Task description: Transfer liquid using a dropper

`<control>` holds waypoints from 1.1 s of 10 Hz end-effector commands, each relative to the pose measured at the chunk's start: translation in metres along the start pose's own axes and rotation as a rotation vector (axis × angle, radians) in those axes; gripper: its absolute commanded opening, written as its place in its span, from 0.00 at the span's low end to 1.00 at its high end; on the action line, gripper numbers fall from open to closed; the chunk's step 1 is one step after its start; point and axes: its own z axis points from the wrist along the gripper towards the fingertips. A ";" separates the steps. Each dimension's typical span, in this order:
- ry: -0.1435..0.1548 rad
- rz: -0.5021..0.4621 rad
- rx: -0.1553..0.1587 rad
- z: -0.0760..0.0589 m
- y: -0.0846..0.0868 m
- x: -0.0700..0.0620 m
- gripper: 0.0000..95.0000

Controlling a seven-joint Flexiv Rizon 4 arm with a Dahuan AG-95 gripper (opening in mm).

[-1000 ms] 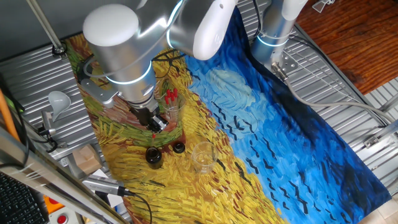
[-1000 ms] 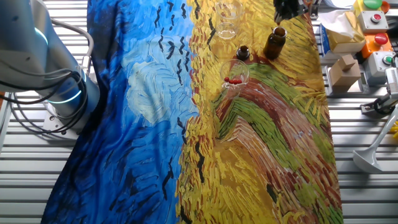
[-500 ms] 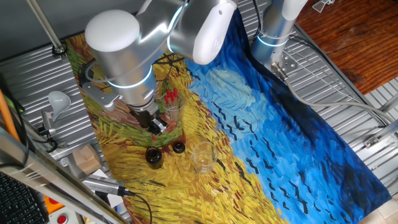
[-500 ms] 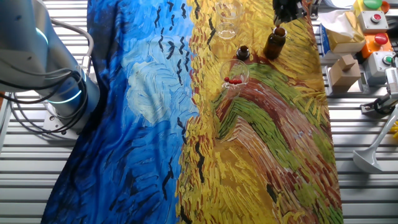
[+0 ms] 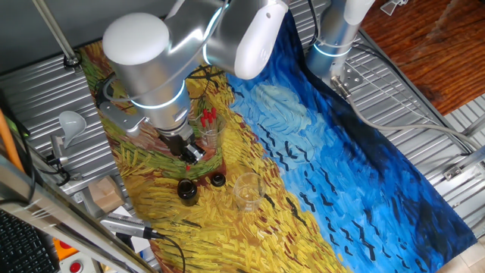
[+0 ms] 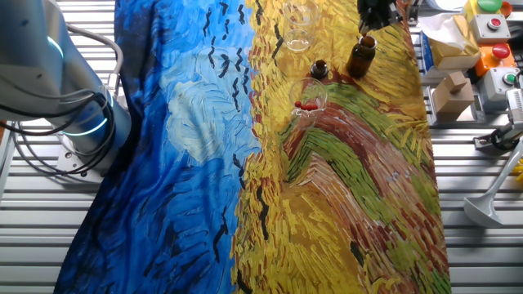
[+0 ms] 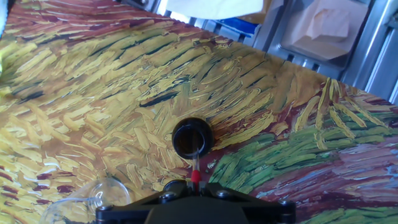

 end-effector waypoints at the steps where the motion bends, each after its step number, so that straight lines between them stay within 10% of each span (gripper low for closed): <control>1: -0.003 -0.002 0.002 -0.001 0.000 0.001 0.00; 11: -0.003 0.002 0.002 0.005 -0.003 -0.001 0.00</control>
